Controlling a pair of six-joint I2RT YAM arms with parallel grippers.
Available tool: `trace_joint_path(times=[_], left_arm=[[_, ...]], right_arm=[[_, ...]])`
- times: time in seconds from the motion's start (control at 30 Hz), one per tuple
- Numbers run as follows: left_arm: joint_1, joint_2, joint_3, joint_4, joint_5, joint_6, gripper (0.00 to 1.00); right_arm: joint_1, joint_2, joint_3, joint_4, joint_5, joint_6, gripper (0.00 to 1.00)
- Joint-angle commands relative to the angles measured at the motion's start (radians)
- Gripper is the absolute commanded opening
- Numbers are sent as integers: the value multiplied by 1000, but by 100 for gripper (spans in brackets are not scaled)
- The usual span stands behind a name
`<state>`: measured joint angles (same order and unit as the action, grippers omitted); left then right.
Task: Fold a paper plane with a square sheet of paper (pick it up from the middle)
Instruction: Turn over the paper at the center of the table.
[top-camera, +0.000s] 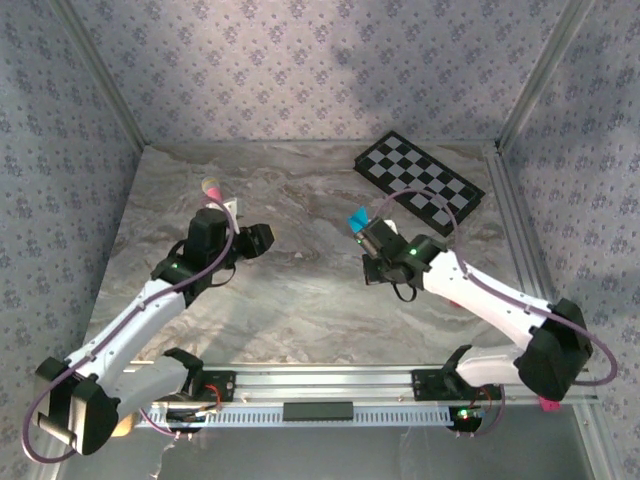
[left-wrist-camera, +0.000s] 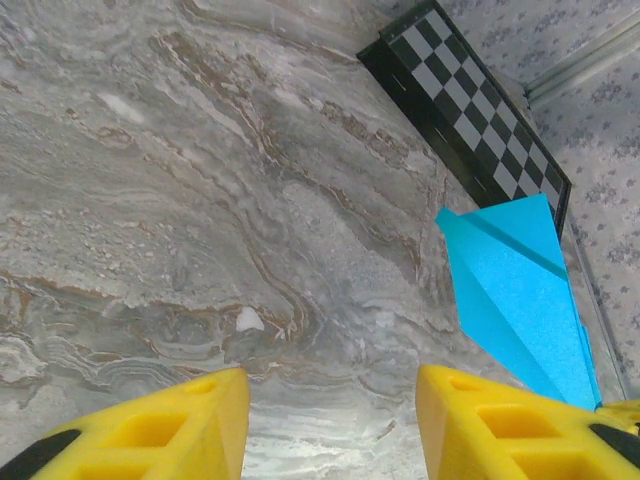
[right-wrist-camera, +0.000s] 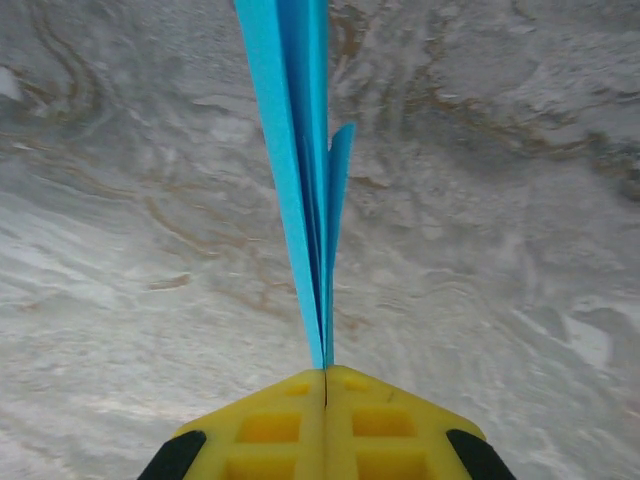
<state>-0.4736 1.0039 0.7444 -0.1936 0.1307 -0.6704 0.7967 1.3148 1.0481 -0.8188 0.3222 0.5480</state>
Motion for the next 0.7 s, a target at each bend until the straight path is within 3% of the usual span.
trace_joint_path(times=[0.0, 0.13, 0.27, 0.47, 0.67], left_arm=[[17, -30, -19, -31, -36, -2, 49], [41, -52, -36, -37, -38, -21, 52], [61, -73, -53, -33, -48, -37, 54], [75, -98, -63, -41, -90, -50, 56], [90, -117, -66, -72, -119, -53, 58]], right_arm=[[43, 66, 85, -166, 200, -3, 0], [109, 161, 136, -266, 342, 20, 0], [155, 253, 208, -347, 406, 58, 0], [253, 420, 265, -356, 395, 42, 0], [345, 609, 365, -336, 278, -22, 1]])
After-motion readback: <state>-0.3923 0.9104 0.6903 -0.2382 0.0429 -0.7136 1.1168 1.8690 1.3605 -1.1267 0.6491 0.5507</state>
